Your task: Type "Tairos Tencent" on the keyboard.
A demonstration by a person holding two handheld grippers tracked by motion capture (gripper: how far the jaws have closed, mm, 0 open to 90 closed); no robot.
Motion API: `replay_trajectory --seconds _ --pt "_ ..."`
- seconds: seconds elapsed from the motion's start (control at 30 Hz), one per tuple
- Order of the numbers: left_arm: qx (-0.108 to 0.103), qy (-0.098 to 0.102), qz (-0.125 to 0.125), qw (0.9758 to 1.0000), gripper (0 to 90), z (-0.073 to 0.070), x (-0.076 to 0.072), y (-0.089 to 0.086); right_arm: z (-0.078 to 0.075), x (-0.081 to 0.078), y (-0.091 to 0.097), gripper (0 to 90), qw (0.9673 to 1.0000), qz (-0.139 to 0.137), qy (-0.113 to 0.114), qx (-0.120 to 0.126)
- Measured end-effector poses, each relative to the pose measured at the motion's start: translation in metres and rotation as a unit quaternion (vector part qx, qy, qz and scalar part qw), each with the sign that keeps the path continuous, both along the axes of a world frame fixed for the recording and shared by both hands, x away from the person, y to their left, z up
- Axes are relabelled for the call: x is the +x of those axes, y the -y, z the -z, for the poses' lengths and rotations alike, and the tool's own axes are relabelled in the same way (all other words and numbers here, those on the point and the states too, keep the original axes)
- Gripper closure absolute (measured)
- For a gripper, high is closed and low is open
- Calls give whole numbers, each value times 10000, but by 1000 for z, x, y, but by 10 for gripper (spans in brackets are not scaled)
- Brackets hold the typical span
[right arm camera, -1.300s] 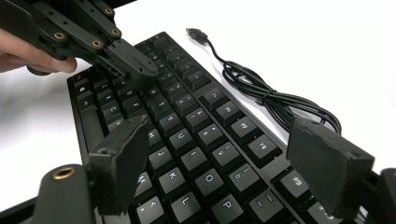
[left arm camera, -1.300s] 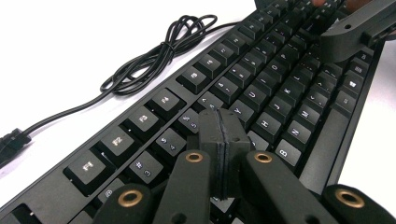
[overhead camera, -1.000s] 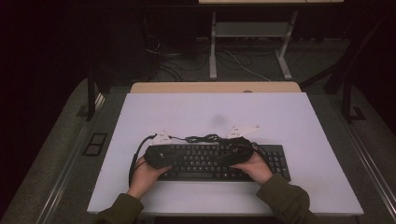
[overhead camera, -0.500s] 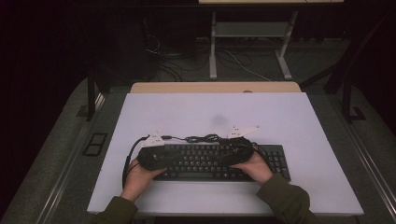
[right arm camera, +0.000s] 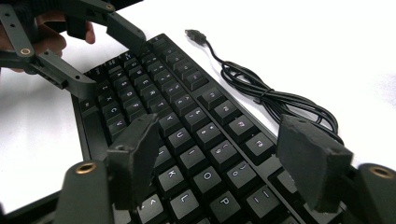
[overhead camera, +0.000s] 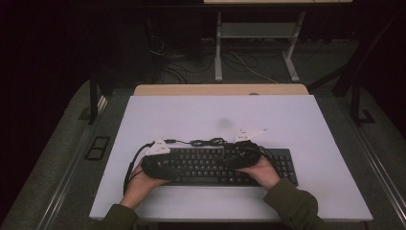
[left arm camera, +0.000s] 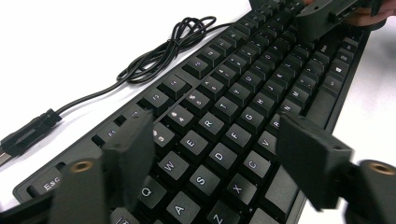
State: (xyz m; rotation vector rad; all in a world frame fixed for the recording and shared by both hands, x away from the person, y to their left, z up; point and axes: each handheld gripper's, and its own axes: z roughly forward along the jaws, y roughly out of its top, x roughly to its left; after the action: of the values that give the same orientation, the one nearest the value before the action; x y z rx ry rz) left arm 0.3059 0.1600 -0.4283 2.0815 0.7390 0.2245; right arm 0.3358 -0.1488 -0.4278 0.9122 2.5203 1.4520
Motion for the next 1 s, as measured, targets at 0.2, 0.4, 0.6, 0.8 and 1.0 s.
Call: replay_trajectory --seconds 0.2,0.4,0.6,0.8,1.0 --pt "-46 -10 -56 10000 210 0 0 -2 0 -1 -1 357 10000 -36 -54 24" --pt "-47 -26 -37 10000 210 1 0 -1 1 -2 -1 446 9999 -88 -56 -44" --pt "-62 -16 -51 10000 210 1 0 -2 1 -3 -2 591 9998 -155 -53 -134" --pt "-54 -23 -55 10000 210 1 0 -2 2 -5 -5 719 9993 -235 -64 -288" --pt "-65 -25 -56 10000 210 1 0 -2 4 -7 -8 822 9988 -246 -49 -415"
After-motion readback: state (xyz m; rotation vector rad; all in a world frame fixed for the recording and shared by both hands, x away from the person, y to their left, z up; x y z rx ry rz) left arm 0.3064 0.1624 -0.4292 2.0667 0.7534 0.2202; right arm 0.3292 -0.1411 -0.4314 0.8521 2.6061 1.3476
